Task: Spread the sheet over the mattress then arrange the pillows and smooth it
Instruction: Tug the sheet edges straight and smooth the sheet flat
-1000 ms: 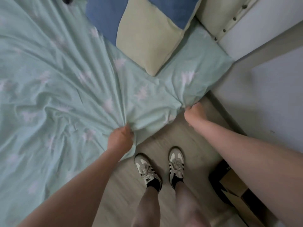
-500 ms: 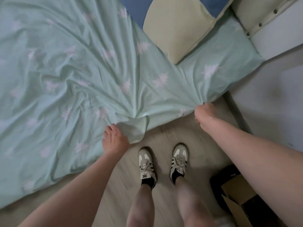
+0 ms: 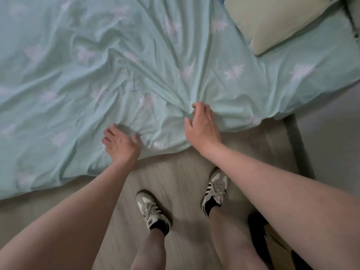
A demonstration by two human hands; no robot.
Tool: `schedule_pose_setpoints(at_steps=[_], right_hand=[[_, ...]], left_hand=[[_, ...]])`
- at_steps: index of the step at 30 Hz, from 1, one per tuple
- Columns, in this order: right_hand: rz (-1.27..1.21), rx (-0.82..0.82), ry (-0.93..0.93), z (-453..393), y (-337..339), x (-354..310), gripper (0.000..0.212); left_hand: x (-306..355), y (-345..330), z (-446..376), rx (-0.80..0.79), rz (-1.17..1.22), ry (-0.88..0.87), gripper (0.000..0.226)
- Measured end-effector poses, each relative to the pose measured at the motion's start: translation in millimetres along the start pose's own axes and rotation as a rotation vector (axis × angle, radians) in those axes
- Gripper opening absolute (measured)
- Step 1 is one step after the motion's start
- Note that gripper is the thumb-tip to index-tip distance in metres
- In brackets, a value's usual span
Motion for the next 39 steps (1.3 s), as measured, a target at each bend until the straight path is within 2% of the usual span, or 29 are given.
schedule_pose_setpoints(at_steps=[2,4,8,12,15,19,22,24,25,27,29,30,32,34,39], right_hand=[[0.160,-0.103,0.028,-7,-27,-14,0.053],[0.317,-0.181,0.011,-9,-50,-20,0.059],[0.532,-0.173,0.065,-16,-59,-32,0.044],[0.466,-0.314,0.066,-9,-81,-42,0.039],[0.430,-0.445,0.063,9,-103,-55,0.036],[0.486,-0.505,0.096,26,-113,-71,0.032],[0.482,-0.635,0.097,31,-120,-74,0.028],[0.426,-0.749,0.107,36,-128,-79,0.025],[0.378,-0.717,0.120,35,-128,-83,0.023],[0.247,-0.482,0.110,22,-121,-95,0.020],[0.225,-0.238,0.112,2,-110,-104,0.025],[0.253,-0.197,0.120,-6,-109,-106,0.030],[0.279,-0.256,0.087,-16,-119,-107,0.036],[0.296,-0.340,0.016,-17,-132,-105,0.040],[0.406,-0.289,-0.036,-17,-132,-114,0.044]], left_hand=[[-16,0,-10,0.002,-0.116,0.010,0.047],[-26,-2,-21,-0.015,-0.189,-0.062,0.029],[-37,5,-38,-0.037,-0.107,-0.192,0.016],[-60,24,-37,-0.020,-0.015,-0.243,0.019],[-87,20,-33,-0.062,-0.167,-0.274,0.021],[-114,21,-29,-0.070,-0.292,-0.289,0.025],[-113,25,-37,-0.207,-0.299,-0.218,0.023],[-107,34,-48,-0.271,-0.198,-0.140,0.028],[-103,44,-54,-0.234,-0.103,-0.109,0.031],[-97,68,-67,-0.056,0.047,-0.068,0.041],[-96,77,-81,0.045,0.026,-0.011,0.051],[-99,77,-88,0.047,-0.009,0.039,0.056],[-112,66,-103,-0.006,-0.075,0.150,0.058],[-128,54,-115,-0.055,-0.126,0.200,0.048],[-149,53,-116,-0.030,-0.143,0.055,0.036]])
Point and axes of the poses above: each hand's wrist, its own z-axis away from the middle knuckle, its own y-axis out of the back of the hand, x = y × z, the point moved 7 cm from there along -z, towards the middle knuckle, and after that the axes turned 13 degrees about y, right-handed, at the moved point
